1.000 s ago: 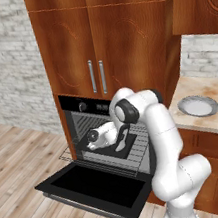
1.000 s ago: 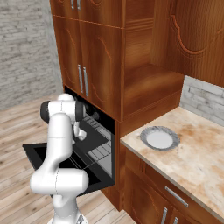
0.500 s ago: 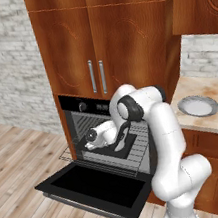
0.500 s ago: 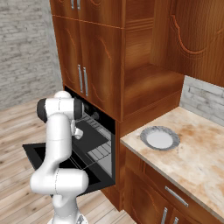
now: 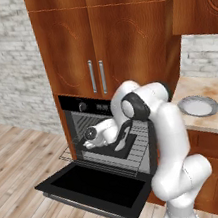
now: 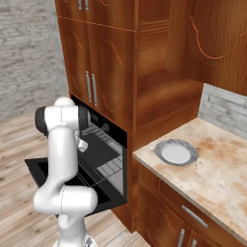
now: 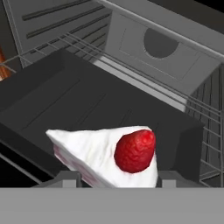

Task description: Take the baked cake out of the oven and place it on the plate for cooling. Then close the oven door.

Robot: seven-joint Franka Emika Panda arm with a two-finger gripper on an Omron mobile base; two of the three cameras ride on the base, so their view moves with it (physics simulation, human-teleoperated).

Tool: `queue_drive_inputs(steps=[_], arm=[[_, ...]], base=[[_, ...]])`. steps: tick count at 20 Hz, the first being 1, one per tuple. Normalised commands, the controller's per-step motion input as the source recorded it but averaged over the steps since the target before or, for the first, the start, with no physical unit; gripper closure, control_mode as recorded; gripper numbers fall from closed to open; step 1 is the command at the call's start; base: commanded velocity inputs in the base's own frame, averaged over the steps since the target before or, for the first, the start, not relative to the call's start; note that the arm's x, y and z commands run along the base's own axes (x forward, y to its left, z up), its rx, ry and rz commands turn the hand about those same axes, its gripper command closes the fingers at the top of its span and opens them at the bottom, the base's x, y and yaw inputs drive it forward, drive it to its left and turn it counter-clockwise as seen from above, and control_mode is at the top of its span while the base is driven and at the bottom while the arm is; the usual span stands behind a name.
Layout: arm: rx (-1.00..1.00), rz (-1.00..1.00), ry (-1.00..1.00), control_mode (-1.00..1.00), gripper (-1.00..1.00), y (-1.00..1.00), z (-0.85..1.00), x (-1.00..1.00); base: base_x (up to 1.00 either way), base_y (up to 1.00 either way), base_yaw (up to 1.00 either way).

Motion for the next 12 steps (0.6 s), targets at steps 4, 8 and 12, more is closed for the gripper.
queue_drive_inputs(steps=[4,8,12], arm=[[0.02,0.0,0.01,-1.0,1.0,0.01,0.39,-0.21],[0.0,0.0,0.0,-1.0,1.0,0.0,0.39,-0.35],[0.01,0.0,0.0,-1.0,1.0,0.0,0.43,-0.36]], base=[[0.0,0.0,0.0],[0.0,0.0,0.0],[0.0,0.0,0.0]])
